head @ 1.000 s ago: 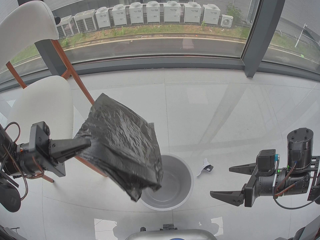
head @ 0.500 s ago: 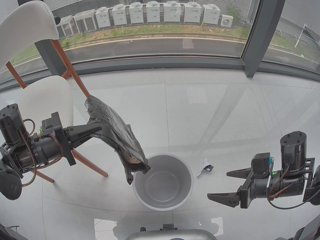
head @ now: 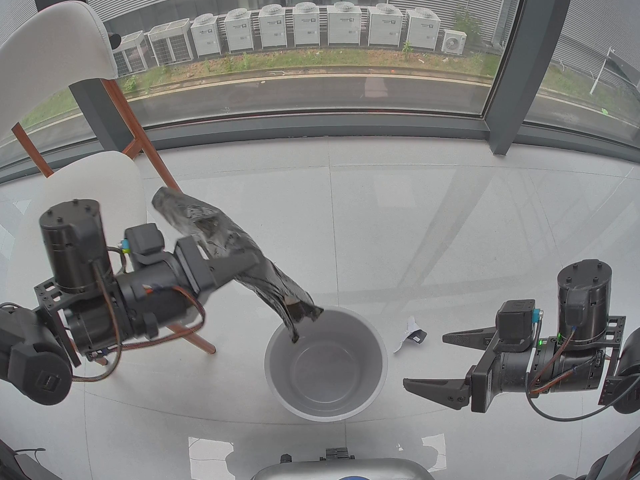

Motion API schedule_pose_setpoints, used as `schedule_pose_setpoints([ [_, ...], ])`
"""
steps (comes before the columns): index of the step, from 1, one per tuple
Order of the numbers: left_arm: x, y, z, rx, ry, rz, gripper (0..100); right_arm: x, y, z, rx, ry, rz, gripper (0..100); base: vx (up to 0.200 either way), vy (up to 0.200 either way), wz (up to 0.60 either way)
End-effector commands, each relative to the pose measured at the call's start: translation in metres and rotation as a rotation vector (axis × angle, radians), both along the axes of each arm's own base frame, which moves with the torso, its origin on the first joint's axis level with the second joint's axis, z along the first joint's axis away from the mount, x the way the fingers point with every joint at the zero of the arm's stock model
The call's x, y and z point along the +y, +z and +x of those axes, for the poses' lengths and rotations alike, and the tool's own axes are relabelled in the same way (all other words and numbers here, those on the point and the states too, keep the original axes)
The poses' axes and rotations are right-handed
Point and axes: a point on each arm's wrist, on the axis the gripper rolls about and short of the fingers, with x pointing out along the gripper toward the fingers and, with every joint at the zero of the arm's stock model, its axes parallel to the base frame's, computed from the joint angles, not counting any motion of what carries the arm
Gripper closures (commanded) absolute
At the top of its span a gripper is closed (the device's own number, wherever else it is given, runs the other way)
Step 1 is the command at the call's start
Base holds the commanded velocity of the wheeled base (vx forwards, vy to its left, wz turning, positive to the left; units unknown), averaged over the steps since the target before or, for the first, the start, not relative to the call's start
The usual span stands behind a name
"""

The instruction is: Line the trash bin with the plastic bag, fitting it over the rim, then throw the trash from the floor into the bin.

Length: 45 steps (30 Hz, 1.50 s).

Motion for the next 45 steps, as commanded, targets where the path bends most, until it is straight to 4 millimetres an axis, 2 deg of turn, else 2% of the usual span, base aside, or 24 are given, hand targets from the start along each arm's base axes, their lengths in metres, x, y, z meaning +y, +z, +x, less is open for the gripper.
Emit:
schedule_pose_setpoints([
  [1, -0.057, -0.007, -0.009, 0.016, -0.16, 0.208, 100, 0.016, -0.008, -0.007, -0.044, 0.083, -0.006, 0, 0.0, 0.0, 0.0],
  [6, -0.069, 0.006, -0.013, 0.102, -0.164, 0.085, 100, 0.011, -0.016, -0.009, -0.108, 0.137, -0.097, 0, 0.0, 0.0, 0.0],
  [14, -0.078, 0.004, -0.022, 0.171, -0.194, 0.041, 100, 0.005, -0.019, -0.012, -0.103, 0.128, -0.111, 0, 0.0, 0.0, 0.0],
  [18, -0.08, 0.005, -0.023, 0.203, -0.19, 0.009, 100, 0.001, -0.023, -0.005, -0.104, 0.093, -0.118, 0, 0.0, 0.0, 0.0],
  [24, -0.084, 0.005, -0.027, 0.205, -0.208, 0.009, 100, -0.002, -0.026, 0.013, -0.201, 0.011, -0.158, 0, 0.0, 0.0, 0.0],
  [35, -0.09, 0.002, -0.03, 0.215, -0.231, 0.018, 100, 0.0, -0.032, 0.012, -0.215, 0.043, -0.203, 0, 0.0, 0.0, 0.0],
  [45, -0.101, 0.0, -0.032, 0.217, -0.255, 0.025, 100, 0.006, -0.039, 0.019, -0.211, 0.058, -0.227, 0, 0.0, 0.0, 0.0],
])
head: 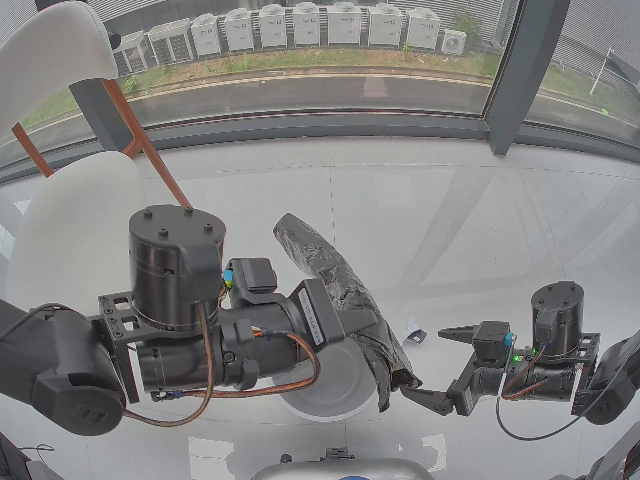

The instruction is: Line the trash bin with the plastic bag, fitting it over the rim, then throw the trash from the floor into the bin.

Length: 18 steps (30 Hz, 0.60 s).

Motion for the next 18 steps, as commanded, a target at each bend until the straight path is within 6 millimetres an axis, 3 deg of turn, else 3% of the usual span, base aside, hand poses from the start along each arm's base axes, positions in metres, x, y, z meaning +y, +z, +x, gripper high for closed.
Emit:
schedule_pose_setpoints([
  [1, -0.005, -0.002, -0.001, 0.005, -0.012, 0.004, 100, 0.003, -0.003, 0.004, 0.006, 0.001, -0.006, 0, 0.0, 0.0, 0.0],
  [14, -0.008, -0.006, -0.003, 0.018, -0.023, 0.014, 100, 0.006, 0.003, 0.017, -0.03, -0.041, 0.003, 0, 0.0, 0.0, 0.0],
  [15, -0.008, -0.006, -0.003, 0.018, -0.023, 0.014, 100, 0.006, 0.003, 0.016, -0.028, -0.039, 0.005, 100, 0.0, 0.0, 0.0],
  [18, -0.008, -0.007, -0.003, 0.021, -0.022, 0.017, 100, 0.006, 0.003, 0.016, -0.024, -0.037, 0.008, 100, 0.0, 0.0, 0.0],
])
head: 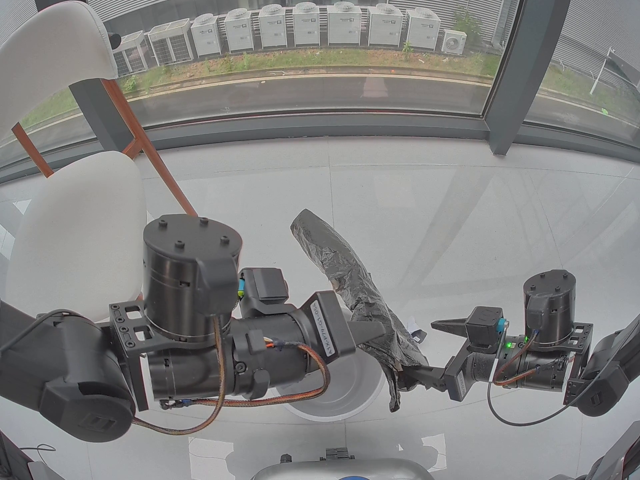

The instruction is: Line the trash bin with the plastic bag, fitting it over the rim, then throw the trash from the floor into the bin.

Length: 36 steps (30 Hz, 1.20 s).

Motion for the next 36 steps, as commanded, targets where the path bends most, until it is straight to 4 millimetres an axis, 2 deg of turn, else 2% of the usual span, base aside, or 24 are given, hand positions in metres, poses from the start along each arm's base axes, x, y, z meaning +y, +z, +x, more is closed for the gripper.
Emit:
schedule_pose_setpoints([
  [1, 0.0, -0.002, 0.0, 0.004, 0.001, 0.005, 100, 0.0, 0.0, 0.0, 0.001, 0.003, 0.002, 100, 0.0, 0.0, 0.0],
  [13, 0.002, -0.01, -0.003, 0.026, -0.004, 0.028, 100, 0.003, -0.004, -0.01, 0.033, 0.069, 0.011, 100, 0.0, 0.0, 0.0],
  [24, 0.002, -0.018, -0.011, 0.09, -0.003, 0.028, 100, 0.007, -0.002, -0.038, 0.092, 0.139, 0.053, 100, 0.0, 0.0, 0.0],
  [28, 0.002, -0.024, -0.011, 0.105, -0.001, 0.043, 100, 0.007, -0.003, -0.038, 0.102, 0.139, 0.054, 100, 0.0, 0.0, 0.0],
  [29, 0.001, -0.033, -0.009, 0.123, 0.003, 0.064, 100, 0.008, -0.004, -0.037, 0.104, 0.138, 0.053, 100, 0.0, 0.0, 0.0],
  [36, 0.004, -0.042, 0.005, 0.146, 0.047, 0.084, 100, 0.015, -0.005, -0.028, 0.131, 0.115, 0.079, 100, 0.0, 0.0, 0.0],
])
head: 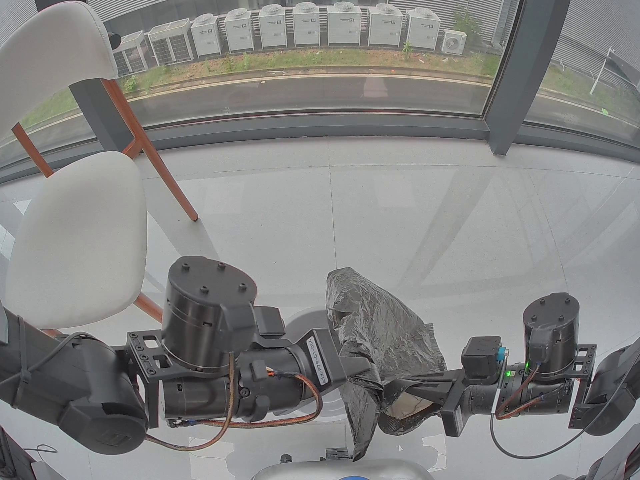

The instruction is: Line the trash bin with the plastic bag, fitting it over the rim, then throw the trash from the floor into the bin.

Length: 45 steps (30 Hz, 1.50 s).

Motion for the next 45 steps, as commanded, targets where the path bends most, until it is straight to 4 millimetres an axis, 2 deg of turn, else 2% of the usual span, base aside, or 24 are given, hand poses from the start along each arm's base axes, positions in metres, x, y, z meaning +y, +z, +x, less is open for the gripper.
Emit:
schedule_pose_setpoints([
  [1, 0.0, -0.011, 0.01, 0.026, 0.025, 0.028, 100, 0.008, -0.001, 0.006, 0.022, -0.008, 0.016, 100, 0.0, 0.0, 0.0],
  [11, 0.002, -0.016, 0.011, 0.029, 0.061, 0.054, 100, 0.029, -0.011, 0.002, 0.121, 0.012, 0.038, 100, 0.0, 0.0, 0.0],
  [14, 0.008, -0.014, 0.015, 0.029, 0.086, 0.053, 100, 0.038, -0.012, -0.005, 0.15, 0.035, 0.054, 100, 0.0, 0.0, 0.0],
  [19, 0.016, -0.015, 0.009, 0.037, 0.098, 0.068, 100, 0.045, -0.011, -0.012, 0.184, 0.048, 0.075, 100, 0.0, 0.0, 0.0],
  [23, 0.025, -0.013, 0.006, 0.074, 0.113, 0.111, 100, 0.049, -0.018, -0.01, 0.215, 0.038, 0.072, 100, 0.0, 0.0, 0.0],
  [28, 0.031, -0.013, 0.012, 0.058, 0.181, 0.126, 100, 0.055, -0.023, -0.005, 0.23, 0.031, 0.07, 100, 0.0, 0.0, 0.0],
  [38, 0.037, -0.014, 0.016, 0.064, 0.207, 0.129, 100, 0.076, -0.021, 0.012, 0.204, 0.035, 0.104, 100, 0.0, 0.0, 0.0],
  [45, 0.038, -0.014, 0.016, 0.064, 0.213, 0.131, 100, 0.085, -0.029, 0.008, 0.239, 0.045, 0.097, 100, 0.0, 0.0, 0.0],
])
